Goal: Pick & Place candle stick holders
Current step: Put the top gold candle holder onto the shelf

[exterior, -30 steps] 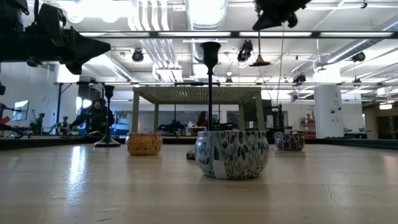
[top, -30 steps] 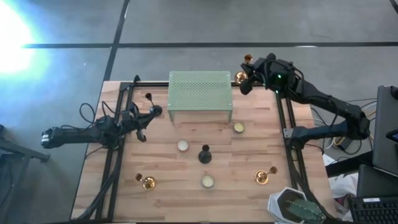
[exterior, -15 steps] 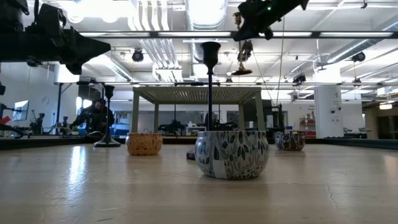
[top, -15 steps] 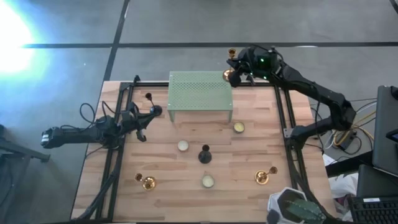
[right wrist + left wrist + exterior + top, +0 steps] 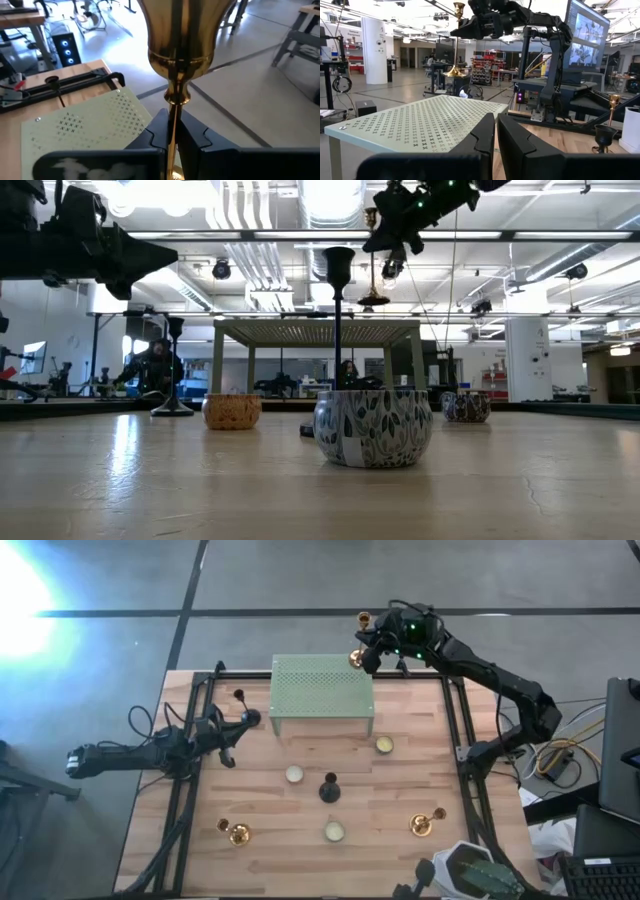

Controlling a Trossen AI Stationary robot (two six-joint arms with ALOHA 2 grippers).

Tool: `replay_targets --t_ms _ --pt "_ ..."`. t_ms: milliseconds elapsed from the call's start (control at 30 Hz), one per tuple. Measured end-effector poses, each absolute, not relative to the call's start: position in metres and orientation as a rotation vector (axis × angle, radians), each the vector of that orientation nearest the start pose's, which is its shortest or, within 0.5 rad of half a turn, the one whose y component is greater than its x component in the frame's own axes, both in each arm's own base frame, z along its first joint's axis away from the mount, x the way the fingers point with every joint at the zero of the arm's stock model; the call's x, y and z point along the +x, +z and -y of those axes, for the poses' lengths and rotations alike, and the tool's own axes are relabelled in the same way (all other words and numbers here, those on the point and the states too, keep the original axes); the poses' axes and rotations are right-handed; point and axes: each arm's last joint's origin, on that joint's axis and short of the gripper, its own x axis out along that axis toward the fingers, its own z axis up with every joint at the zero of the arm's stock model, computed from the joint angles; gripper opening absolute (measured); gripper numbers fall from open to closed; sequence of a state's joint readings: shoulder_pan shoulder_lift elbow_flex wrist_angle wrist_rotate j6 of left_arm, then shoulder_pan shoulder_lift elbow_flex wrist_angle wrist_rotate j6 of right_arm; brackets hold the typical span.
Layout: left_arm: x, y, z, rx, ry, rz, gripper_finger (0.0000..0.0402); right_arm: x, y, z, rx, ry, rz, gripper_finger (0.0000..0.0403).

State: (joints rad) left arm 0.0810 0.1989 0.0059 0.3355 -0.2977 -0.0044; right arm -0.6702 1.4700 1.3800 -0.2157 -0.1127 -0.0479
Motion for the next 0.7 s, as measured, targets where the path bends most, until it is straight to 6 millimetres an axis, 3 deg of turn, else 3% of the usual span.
replay_targets --t_ms 433,700 --pt "0.107 0.181 -0.017 -0.021 0.378 0.144 0.0025 0.277 0.348 0.235 0.087 -0.484 -0.315 0.0013" --pt "0.107 0.181 -0.017 -0.020 0.378 0.141 0.0025 0.281 0.339 0.243 0.085 -0.454 -0.317 0.0013"
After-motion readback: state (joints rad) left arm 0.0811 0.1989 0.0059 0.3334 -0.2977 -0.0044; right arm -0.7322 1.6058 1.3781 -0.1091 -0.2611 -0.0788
